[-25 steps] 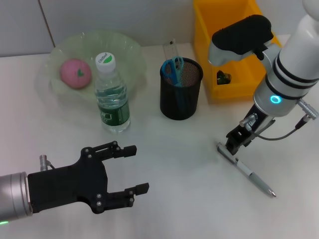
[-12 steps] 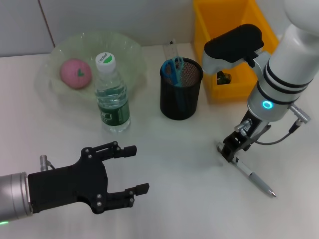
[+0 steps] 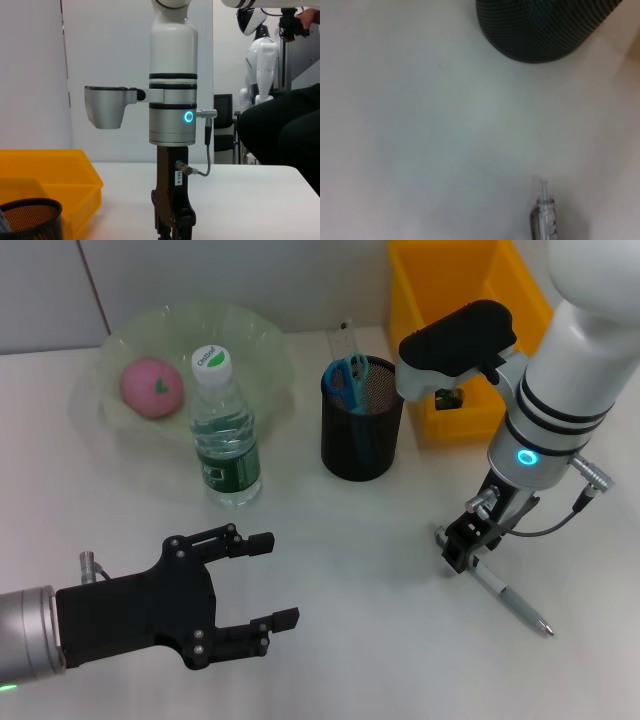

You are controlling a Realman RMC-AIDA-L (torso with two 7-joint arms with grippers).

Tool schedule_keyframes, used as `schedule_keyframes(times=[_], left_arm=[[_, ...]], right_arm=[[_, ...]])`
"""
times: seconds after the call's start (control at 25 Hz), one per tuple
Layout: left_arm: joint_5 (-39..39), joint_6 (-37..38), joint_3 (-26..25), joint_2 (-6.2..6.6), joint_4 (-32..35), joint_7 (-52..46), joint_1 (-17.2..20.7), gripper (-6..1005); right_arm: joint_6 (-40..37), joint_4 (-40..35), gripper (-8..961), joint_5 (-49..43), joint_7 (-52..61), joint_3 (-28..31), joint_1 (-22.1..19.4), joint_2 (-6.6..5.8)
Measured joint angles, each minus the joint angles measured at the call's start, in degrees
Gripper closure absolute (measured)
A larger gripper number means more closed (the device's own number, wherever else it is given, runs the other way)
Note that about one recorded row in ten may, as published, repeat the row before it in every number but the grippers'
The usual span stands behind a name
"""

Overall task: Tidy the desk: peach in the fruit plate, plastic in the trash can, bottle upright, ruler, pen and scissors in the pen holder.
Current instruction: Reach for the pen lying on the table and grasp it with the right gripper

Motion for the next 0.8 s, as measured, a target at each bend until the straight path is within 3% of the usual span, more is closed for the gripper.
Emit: schedule_keyframes(times=[0.48,0.8], left_arm=[[0.0,-0.1,0.0,0.0,0.0,0.1,0.0,234],[0.0,-0.2,0.0,0.0,0.0,0.2,-0.1,234]], right_arm=[[0.1,1.1,465,0.1,0.0,0.0,0.3,0.0],[0.4,1.6,552,0.2,0.0,0.0,0.4,0.0]])
